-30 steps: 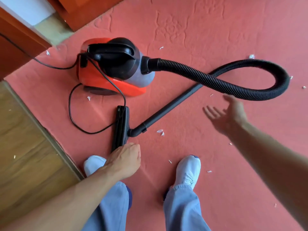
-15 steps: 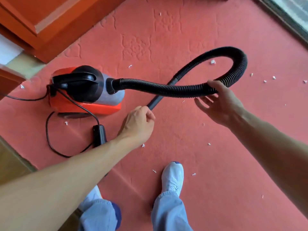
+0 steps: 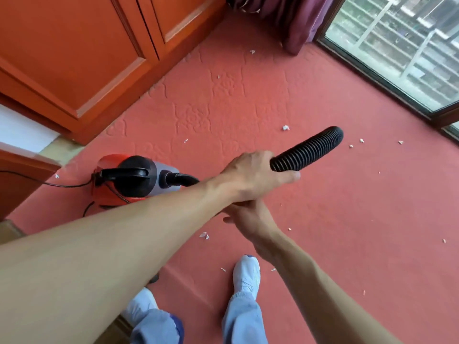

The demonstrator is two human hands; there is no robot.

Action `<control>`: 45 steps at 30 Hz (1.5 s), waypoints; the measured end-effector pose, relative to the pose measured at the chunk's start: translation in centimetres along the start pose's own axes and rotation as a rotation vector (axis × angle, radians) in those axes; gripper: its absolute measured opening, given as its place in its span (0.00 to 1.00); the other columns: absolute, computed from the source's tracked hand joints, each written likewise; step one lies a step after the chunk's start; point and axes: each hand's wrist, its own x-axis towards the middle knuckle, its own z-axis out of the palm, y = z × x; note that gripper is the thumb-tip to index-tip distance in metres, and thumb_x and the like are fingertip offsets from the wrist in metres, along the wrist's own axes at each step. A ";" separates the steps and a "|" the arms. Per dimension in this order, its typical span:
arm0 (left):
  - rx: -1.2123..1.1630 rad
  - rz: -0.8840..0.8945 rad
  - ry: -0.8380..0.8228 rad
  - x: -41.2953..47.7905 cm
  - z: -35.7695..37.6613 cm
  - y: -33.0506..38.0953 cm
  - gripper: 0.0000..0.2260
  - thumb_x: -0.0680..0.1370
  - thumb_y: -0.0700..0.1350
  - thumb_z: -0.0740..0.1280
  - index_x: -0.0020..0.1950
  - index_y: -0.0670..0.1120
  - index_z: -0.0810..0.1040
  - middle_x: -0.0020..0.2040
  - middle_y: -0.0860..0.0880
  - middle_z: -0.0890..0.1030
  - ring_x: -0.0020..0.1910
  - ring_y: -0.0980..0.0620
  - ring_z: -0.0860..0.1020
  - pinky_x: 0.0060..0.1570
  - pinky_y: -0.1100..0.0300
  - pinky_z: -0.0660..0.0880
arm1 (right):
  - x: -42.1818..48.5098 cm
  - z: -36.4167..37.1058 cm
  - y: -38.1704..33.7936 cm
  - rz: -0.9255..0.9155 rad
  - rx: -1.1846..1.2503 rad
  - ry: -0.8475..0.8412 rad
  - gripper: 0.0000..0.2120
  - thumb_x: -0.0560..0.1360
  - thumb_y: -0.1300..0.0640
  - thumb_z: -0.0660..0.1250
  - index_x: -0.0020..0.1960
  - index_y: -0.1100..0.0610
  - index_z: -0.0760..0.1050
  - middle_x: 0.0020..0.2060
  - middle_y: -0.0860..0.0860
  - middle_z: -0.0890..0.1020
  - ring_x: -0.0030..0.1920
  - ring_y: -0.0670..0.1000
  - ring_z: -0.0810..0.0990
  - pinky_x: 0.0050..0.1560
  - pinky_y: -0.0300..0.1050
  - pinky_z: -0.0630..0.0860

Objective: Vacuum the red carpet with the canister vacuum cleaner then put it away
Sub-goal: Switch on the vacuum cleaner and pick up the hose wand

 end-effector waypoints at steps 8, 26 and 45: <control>0.161 0.060 -0.029 -5.2 -4.9 2.0 0.13 0.70 0.50 0.75 0.34 0.46 0.73 0.30 0.49 0.77 0.31 0.50 0.75 0.32 0.57 0.71 | -3.1 -4.9 -3.2 0.283 0.822 0.188 0.13 0.78 0.68 0.56 0.59 0.68 0.73 0.49 0.63 0.83 0.50 0.60 0.83 0.57 0.53 0.78; 0.473 -0.191 -0.278 -18.3 -15.2 2.8 0.18 0.74 0.31 0.60 0.46 0.52 0.82 0.49 0.48 0.84 0.50 0.47 0.81 0.50 0.55 0.79 | -18.2 -2.1 -19.2 0.185 0.962 0.091 0.09 0.79 0.52 0.59 0.43 0.56 0.71 0.36 0.52 0.78 0.37 0.52 0.81 0.52 0.51 0.77; 0.155 -0.307 -0.139 -24.4 -3.0 11.7 0.24 0.76 0.65 0.67 0.52 0.43 0.81 0.48 0.44 0.85 0.51 0.43 0.82 0.41 0.55 0.69 | -24.5 -1.7 -10.7 0.512 0.787 0.172 0.24 0.79 0.38 0.59 0.60 0.57 0.77 0.53 0.55 0.79 0.57 0.54 0.76 0.56 0.51 0.77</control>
